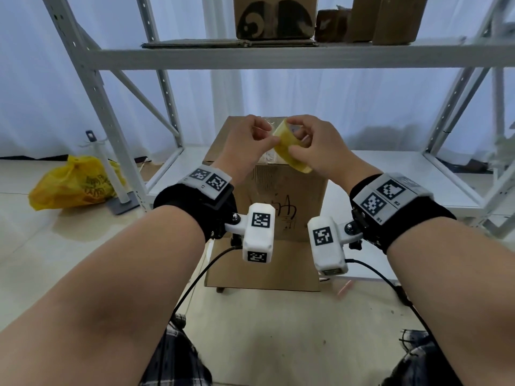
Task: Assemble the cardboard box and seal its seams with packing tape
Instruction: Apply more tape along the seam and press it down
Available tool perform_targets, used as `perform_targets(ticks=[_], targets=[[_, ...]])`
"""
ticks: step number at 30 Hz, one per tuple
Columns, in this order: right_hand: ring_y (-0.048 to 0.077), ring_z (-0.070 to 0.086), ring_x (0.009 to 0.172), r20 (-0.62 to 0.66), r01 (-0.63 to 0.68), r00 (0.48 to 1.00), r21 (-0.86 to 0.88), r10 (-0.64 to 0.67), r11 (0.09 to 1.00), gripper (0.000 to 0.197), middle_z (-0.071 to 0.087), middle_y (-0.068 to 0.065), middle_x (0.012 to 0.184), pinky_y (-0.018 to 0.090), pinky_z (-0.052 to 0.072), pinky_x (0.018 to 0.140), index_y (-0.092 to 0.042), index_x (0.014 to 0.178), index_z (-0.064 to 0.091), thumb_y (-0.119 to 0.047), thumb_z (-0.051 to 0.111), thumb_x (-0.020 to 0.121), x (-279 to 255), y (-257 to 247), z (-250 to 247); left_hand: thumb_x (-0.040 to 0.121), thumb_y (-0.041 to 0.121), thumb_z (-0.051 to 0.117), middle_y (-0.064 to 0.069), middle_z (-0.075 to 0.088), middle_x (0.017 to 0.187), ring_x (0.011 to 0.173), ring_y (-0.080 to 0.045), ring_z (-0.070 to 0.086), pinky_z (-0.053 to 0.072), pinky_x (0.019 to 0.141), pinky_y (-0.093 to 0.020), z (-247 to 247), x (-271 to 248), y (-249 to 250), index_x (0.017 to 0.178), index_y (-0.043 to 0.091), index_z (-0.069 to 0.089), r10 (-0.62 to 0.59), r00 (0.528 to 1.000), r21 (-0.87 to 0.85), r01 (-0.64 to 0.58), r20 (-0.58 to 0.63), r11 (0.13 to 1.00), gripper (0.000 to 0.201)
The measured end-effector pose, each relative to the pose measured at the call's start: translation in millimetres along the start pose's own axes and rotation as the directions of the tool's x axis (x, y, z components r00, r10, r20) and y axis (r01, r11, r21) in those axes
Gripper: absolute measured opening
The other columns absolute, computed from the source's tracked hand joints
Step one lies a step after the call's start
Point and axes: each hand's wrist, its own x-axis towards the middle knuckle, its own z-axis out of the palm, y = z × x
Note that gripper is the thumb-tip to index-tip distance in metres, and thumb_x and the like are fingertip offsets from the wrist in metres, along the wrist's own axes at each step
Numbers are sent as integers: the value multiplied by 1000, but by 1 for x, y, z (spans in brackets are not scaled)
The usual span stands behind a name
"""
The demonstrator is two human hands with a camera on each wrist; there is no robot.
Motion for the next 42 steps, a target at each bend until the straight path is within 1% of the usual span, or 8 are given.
perform_targets(ticks=[9, 13, 19, 21, 24, 31, 36, 42], targets=[[4, 44, 71, 54, 28, 998, -105, -22, 994, 51, 50, 0, 94, 7, 35, 65, -12, 135, 50, -11, 64, 85, -8, -6, -3, 85, 16, 68, 10, 57, 76, 70, -1, 53, 44, 67, -11, 1, -4, 5, 86, 12, 65, 52, 998, 158, -56, 34, 986, 5], [-2, 45, 72, 30, 32, 999, -146, -28, 989, 43, 46, -14, 82, -1, 30, 61, -15, 132, 52, -13, 57, 90, -7, -10, -1, 85, 17, 67, 12, 58, 74, 67, 1, 53, 43, 63, -7, 1, -3, 6, 81, 15, 65, 82, 996, 224, -86, 27, 971, 5], [-1, 43, 68, -44, -1, 999, -136, -5, 991, 35, 43, -17, 75, 11, 32, 63, -18, 127, 53, -26, 57, 93, -1, -18, 0, 84, 14, 65, 5, 59, 67, 63, -5, 54, 48, 67, -23, -7, 0, 6, 78, 9, 65, 40, 997, 237, -55, 69, 970, 8], [-4, 39, 67, -6, -36, 999, -164, 35, 986, 39, 38, -19, 74, 12, 30, 62, -15, 127, 53, -29, 60, 91, 0, -16, -1, 86, 17, 66, 3, 60, 70, 65, -6, 54, 48, 66, -20, -8, -2, 1, 85, 4, 67, -16, 992, 285, -21, 127, 958, 13], [-5, 38, 67, 47, -83, 994, -207, 94, 975, 39, 39, -17, 74, 10, 29, 61, -12, 123, 57, -31, 62, 90, -1, -12, 1, 87, 19, 66, 6, 60, 70, 62, 0, 52, 39, 53, -6, -5, -7, -7, 87, 6, 67, -78, 984, 350, 16, 163, 936, 12], [14, 51, 93, 134, -181, 966, -259, 221, 949, 33, 57, 0, 103, 24, 35, 76, -13, 112, 63, -37, 61, 90, -4, -6, 2, 88, 21, 65, 5, 60, 72, 62, -1, 51, 38, 59, -14, -5, -6, -6, 84, 10, 65, -109, 978, 385, 33, 178, 923, 11], [15, 55, 85, 171, -187, 952, -323, 252, 928, 37, 62, 3, 96, 21, 38, 63, -11, 102, 65, -45, 63, 87, -7, 0, 8, 90, 23, 63, 5, 60, 76, 63, -1, 50, 35, 54, -10, -11, -8, -5, 90, 8, 67, -96, 981, 439, 12, 170, 898, 16], [20, 59, 80, 207, -202, 930, -401, 303, 894, 45, 64, 7, 86, 29, 44, 69, -8, 89, 64, -53, 62, 85, -7, -2, 13, 90, 23, 63, -2, 65, 87, 71, -4, 53, 38, 58, -11, -14, -10, -7, 91, 5, 68, -124, 980, 444, 42, 156, 895, 19]])
